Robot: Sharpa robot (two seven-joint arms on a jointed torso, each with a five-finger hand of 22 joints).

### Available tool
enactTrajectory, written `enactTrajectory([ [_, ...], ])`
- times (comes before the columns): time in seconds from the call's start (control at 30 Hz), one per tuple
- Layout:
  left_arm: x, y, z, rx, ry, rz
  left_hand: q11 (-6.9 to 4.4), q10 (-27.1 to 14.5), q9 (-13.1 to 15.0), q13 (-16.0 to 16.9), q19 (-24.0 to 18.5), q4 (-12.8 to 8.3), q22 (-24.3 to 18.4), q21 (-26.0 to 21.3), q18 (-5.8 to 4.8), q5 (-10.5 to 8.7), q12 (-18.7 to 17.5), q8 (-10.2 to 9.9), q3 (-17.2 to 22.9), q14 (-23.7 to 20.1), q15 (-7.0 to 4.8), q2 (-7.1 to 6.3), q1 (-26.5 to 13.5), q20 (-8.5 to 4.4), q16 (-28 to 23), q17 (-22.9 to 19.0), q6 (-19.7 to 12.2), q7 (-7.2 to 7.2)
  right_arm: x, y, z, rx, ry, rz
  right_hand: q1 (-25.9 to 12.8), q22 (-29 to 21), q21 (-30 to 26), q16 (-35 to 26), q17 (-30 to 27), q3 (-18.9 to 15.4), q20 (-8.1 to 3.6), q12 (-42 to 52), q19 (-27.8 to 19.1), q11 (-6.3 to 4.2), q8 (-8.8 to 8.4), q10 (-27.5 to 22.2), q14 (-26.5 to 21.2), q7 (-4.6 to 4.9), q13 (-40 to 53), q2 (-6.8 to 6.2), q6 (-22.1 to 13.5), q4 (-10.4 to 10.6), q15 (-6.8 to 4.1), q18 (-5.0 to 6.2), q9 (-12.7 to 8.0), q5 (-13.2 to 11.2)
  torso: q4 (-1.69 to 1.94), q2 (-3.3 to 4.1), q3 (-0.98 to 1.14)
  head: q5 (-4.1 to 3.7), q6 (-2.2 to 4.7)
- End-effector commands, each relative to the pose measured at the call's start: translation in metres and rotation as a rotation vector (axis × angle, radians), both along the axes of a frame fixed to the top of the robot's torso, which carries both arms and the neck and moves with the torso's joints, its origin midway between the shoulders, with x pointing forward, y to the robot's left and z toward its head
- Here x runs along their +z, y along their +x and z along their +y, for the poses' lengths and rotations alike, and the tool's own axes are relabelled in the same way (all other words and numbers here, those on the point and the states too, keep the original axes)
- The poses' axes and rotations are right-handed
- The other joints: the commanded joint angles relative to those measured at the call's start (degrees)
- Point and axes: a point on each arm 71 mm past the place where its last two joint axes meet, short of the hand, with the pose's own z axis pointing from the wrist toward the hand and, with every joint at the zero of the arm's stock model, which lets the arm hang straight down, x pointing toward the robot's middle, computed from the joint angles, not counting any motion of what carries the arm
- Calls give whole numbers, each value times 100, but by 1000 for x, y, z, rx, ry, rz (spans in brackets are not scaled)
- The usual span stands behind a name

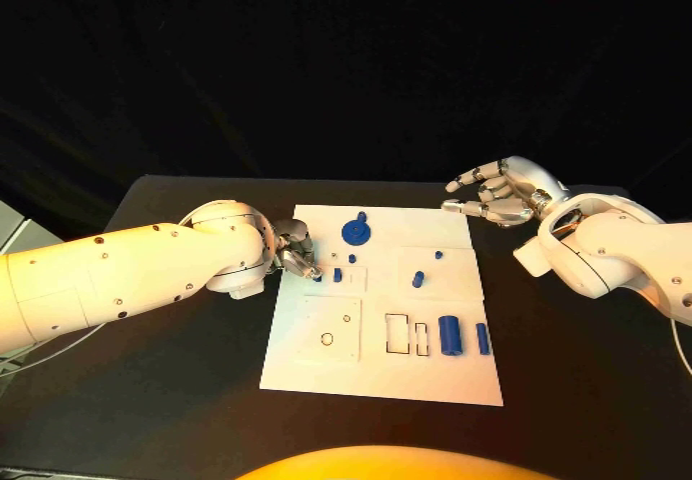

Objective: Assemble the parts on the task board

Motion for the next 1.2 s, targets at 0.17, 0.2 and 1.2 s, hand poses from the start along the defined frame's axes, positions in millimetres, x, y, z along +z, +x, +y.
enactTrajectory([
  [0.17, -4, -1, -4, -17, 15, 20, -4, 32, 5, 12, 27, -1099, 463, 31, -46, 33, 36, 36, 1109, 607, -39, 65, 5, 0, 36, 1509, 70, -35, -1, -1, 2, 19, -10, 6, 14, 916, -38, -27, 913, -45, 31, -22, 104, 15, 39, -42, 432, 5, 365, 50, -13, 4, 5, 42, -5, 25, 2, 8, -3, -2, 11],
  [0.2, -4, 0, -5, -17, 15, 21, -4, 32, 5, 12, 27, -1099, 463, 31, -46, 33, 36, 36, 1109, 607, -39, 65, 5, 0, 36, 1509, 70, -35, -1, -1, 2, 19, -10, 6, 14, 916, -38, -27, 913, -45, 31, -22, 104, 15, 39, -42, 432, 5, 365, 50, -13, 4, 5, 42, -5, 25, 1, 6, -3, -3, 11],
  [1.2, -10, 3, 1, 42, -8, 53, -61, 84, -118, 151, 18, 91, 445, -21, -43, -109, 72, -68, -726, 607, -84, 17, -948, -39, 36, 1509, 254, -135, -1, -1, 1, 18, -9, 4, -4, 908, -56, -36, 896, -61, 30, -31, 98, 16, 40, -51, 428, 6, 354, 56, -17, 5, 5, 46, -9, 13, 3, 3, -3, -48, 13],
])
